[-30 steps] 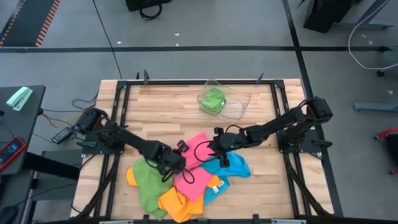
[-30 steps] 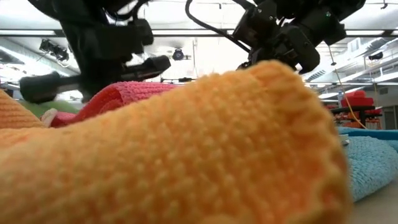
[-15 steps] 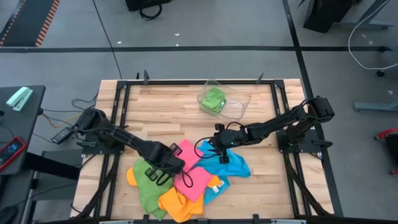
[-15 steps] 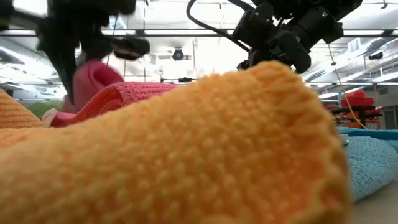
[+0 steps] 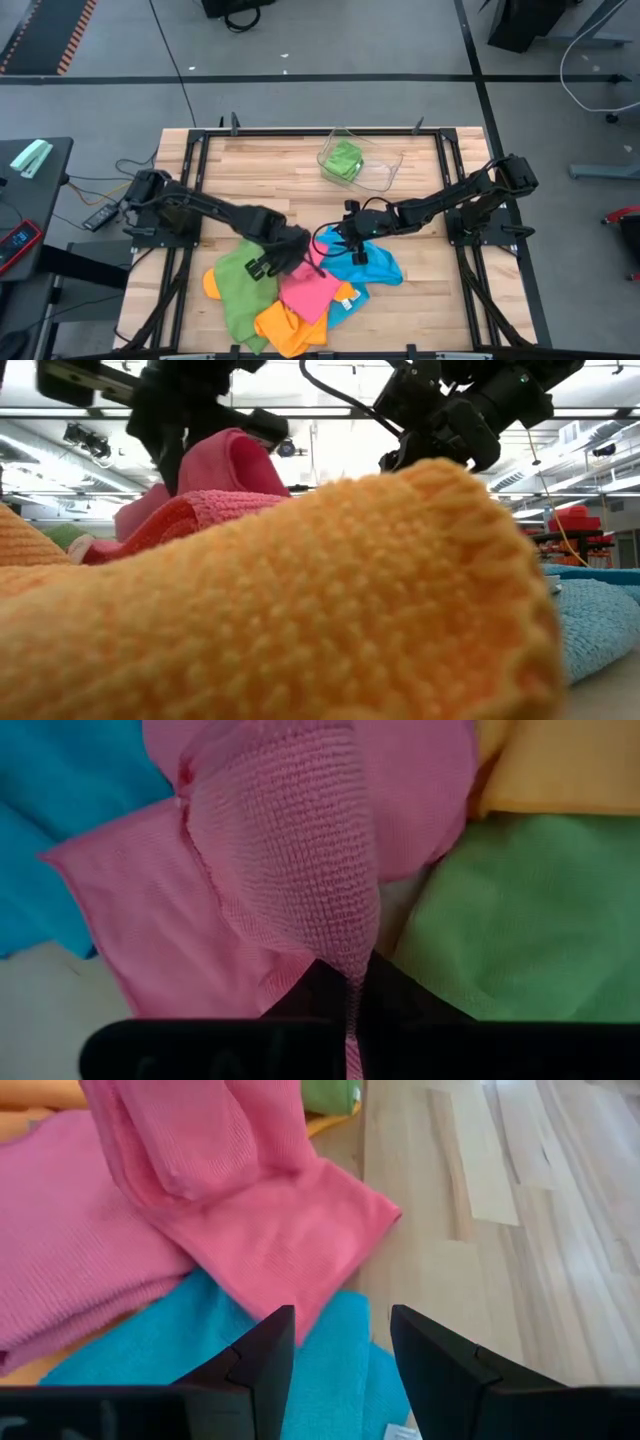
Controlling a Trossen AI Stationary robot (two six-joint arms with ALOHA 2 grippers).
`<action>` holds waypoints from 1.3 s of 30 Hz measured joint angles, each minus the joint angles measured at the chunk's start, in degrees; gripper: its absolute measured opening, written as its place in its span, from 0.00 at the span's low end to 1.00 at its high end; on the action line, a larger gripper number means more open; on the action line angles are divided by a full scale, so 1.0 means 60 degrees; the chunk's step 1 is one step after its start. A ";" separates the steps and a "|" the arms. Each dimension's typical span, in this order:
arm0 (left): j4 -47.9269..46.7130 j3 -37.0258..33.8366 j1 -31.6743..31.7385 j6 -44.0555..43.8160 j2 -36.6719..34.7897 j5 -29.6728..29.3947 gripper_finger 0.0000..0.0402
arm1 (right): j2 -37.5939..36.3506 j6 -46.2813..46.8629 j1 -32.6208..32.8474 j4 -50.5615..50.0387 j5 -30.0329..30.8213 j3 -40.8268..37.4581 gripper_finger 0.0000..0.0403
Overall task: Fold microfiber towels
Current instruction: Fold the top pink towel
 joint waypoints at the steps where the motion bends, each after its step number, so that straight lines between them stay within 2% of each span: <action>1: 0.0048 0.0000 0.0092 0.0102 0.0040 0.0164 0.03 | 0.0003 -0.0025 0.0007 0.0045 -0.0009 -0.0001 0.44; 6: 0.0159 0.0022 0.0462 0.0147 0.0362 0.1461 0.03 | 0.0007 -0.0059 0.0005 0.0082 -0.0036 0.0001 0.44; 10: 0.0101 0.0025 0.0511 0.0151 0.0459 0.1682 0.03 | 0.0007 0.0012 0.0007 0.0334 -0.0036 -0.0001 0.44; 16: 0.0123 0.0022 0.0501 -0.0113 0.0459 0.1692 0.03 | 0.0767 0.0718 0.0439 0.2907 0.0129 -0.0346 0.44; 19: 0.0120 0.0022 0.0505 -0.0157 0.0459 0.1700 0.03 | 0.1366 0.1011 0.0872 0.3692 0.0955 -0.0349 0.44; 23: 0.0287 0.0022 0.0556 -0.0177 0.0455 0.1700 0.03 | 0.2186 0.1349 0.1621 0.4370 0.2578 -0.0094 0.44; 28: 0.0655 0.0018 0.0705 -0.0295 0.0453 0.1704 0.03 | 0.2732 0.1421 0.2391 0.4411 0.4765 0.0515 0.43; 30: 0.0907 0.0018 0.0788 -0.0356 0.0452 0.1697 0.04 | 0.3033 0.1452 0.2531 0.4390 0.5112 0.0789 0.41; 35: 0.1013 0.0007 0.1012 -0.0315 0.0452 0.1693 0.04 | 0.3688 0.1773 0.2481 0.4198 0.4832 0.1092 0.36; 39: 0.1099 -0.0015 0.1124 -0.0267 0.0452 0.1693 0.03 | 0.3847 0.1920 0.2517 0.4258 0.4090 0.1172 0.32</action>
